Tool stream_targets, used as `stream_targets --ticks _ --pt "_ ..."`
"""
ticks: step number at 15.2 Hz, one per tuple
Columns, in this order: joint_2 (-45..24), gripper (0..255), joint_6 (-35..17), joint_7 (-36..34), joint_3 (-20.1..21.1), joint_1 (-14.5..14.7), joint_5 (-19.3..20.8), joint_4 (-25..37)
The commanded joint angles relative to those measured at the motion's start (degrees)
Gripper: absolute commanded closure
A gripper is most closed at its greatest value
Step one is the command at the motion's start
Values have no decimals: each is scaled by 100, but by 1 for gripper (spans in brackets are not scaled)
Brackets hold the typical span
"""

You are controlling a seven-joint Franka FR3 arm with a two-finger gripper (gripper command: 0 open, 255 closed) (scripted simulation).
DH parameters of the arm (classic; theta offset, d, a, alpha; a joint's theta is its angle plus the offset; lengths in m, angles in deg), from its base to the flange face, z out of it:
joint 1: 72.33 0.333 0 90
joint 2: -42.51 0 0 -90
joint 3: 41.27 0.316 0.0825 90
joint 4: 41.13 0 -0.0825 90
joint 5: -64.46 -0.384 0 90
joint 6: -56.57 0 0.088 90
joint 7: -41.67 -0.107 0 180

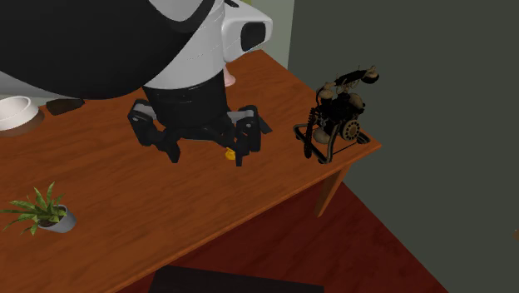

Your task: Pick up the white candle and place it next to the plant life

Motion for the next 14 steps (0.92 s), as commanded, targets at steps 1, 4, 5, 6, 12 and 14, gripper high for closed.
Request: stream_targets --ticks 1,4,5,6,12,14 --pt "0 0 0 0 0 0 0 0" --pt "-492 0 -490 -112 111 -2 -35 -32" --pt "-666 0 -647 -149 146 -2 -44 -26" --pt "-845 0 -802 -187 182 -5 -50 -13" --pt "-2003 0 -1648 -426 381 -23 -44 229" --pt "-2414 0 -1893 -512 441 -31 -22 371"
